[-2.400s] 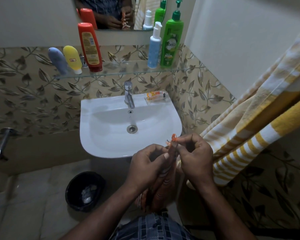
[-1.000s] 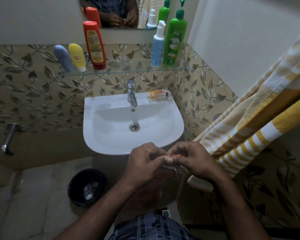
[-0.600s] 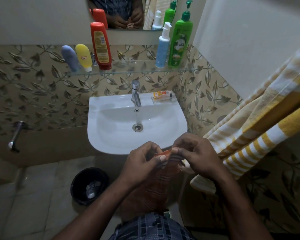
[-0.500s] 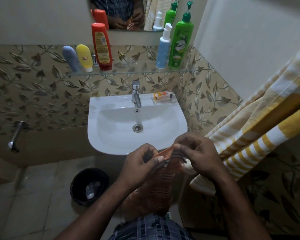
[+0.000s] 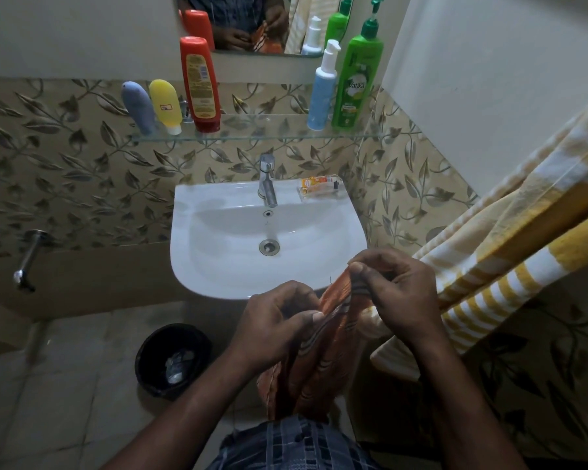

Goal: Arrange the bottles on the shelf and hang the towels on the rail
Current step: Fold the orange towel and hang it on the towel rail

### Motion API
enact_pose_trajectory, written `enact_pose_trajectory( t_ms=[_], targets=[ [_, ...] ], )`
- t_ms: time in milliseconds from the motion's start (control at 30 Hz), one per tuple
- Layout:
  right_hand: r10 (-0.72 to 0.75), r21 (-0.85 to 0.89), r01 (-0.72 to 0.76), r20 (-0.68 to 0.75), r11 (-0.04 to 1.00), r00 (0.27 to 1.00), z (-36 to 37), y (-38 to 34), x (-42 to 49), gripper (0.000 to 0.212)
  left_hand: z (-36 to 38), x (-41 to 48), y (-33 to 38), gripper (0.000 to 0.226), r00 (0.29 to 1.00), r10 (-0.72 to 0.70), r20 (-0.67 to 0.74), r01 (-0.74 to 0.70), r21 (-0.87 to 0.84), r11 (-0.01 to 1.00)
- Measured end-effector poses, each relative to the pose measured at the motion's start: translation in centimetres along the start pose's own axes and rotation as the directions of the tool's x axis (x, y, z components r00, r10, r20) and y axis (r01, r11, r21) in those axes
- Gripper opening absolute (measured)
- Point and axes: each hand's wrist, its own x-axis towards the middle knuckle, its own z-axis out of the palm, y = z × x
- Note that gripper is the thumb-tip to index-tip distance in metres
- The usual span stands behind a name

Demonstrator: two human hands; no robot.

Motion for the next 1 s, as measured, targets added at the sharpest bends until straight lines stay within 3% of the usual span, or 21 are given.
enact_pose_trajectory(
  t_ms=[267, 367, 500, 600, 867, 1000],
  targets=[
    [0.047, 0.032, -0.045, -0.076, 0.998, 0.996, 0.0, -0.4, 0.1, 0.013, 0.6, 0.0, 0.4, 0.003, 0.993, 0.008, 0.118, -0.025, 0.144, 0.989],
    [0.037, 0.014, -0.036, -0.087, 0.999, 0.995, 0.0, -0.7, 0.1, 0.015, 1.2, 0.0, 0.8, 0.004, 0.999, 0.037, 0.012, -0.038, 0.192, 0.981],
    [-0.003, -0.091, -0.009, -0.132, 0.996, 0.991, -0.7, -0.9, 0.2, 0.011, 1.0, 0.5, 0.5, 0.005, 0.983, -0.031, -0.182, 0.070, 0.209, 0.975],
    [0.006, -0.096, -0.019, -0.138, 0.995, 0.990, -1.0, -0.7, 0.2, 0.008, 0.5, 0.9, 0.5, 0.007, 0.973, -0.058, -0.223, 0.097, 0.168, 0.981],
    [-0.037, -0.076, 0.028, -0.128, 0.997, 0.991, -1.3, -1.2, 0.6, 0.008, 0.6, 1.2, 0.9, 0.019, 0.979, -0.063, -0.192, 0.073, 0.044, 0.996],
    [-0.086, -0.083, 0.079, -0.091, 0.993, 0.992, -1.1, -1.6, 0.5, 0.007, 0.2, 1.7, 0.9, 0.017, 0.993, -0.053, -0.106, 0.064, 0.104, 0.993]
  ],
)
